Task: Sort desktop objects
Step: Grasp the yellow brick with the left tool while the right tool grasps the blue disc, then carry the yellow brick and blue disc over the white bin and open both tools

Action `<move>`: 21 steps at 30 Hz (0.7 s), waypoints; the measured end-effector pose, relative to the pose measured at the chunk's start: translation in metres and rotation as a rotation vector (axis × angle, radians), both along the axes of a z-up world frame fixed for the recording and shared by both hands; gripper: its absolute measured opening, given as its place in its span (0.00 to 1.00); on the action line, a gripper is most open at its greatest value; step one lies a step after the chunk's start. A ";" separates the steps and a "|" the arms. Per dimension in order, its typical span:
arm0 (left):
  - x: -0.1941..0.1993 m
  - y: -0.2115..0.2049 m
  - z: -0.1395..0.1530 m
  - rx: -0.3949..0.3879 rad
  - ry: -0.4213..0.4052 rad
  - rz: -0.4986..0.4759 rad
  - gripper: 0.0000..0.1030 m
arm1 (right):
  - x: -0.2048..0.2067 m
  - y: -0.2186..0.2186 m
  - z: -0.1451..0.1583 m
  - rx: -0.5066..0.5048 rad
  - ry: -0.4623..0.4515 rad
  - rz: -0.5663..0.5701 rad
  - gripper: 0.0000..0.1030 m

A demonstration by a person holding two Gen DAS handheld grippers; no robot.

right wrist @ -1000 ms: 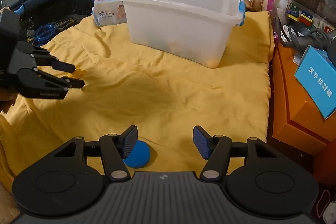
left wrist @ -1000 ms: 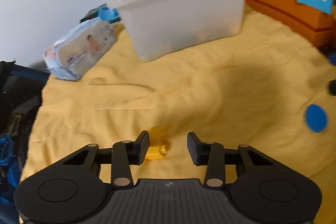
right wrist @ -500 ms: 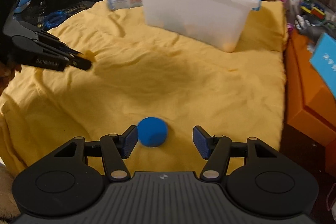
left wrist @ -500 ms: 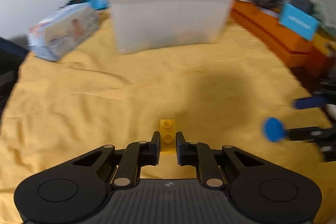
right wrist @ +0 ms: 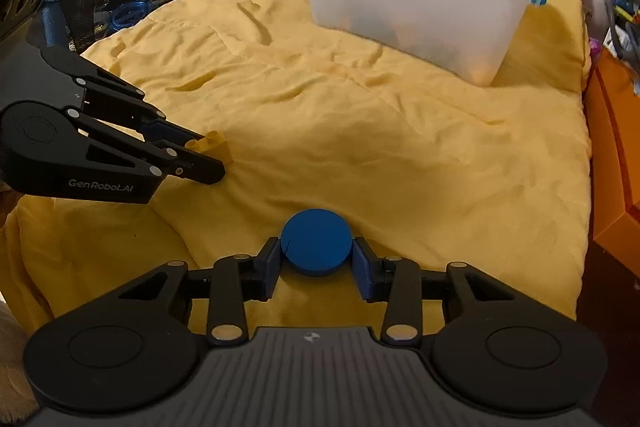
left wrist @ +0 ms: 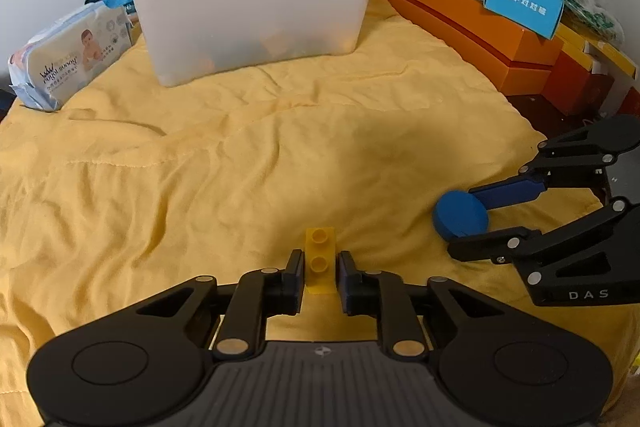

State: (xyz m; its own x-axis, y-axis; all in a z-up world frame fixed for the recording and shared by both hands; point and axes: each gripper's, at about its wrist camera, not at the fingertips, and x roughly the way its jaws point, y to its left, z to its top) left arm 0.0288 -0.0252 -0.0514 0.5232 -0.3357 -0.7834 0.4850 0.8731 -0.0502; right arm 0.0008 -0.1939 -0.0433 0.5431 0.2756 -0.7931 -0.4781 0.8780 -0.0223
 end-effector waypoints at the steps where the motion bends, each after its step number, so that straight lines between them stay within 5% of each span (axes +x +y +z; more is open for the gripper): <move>1: 0.000 0.001 0.002 -0.004 -0.001 0.003 0.17 | 0.001 -0.001 0.003 0.003 -0.007 -0.003 0.40; 21: 0.106 0.006 0.151 -0.068 -0.371 0.045 0.17 | 0.121 -0.014 0.121 0.065 -0.338 -0.056 0.40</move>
State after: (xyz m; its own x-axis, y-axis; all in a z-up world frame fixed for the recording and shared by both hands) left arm 0.1348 -0.0193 0.0997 0.7827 -0.3506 -0.5143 0.4422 0.8947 0.0630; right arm 0.1216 -0.2074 0.0776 0.7881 0.2817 -0.5473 -0.4039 0.9076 -0.1144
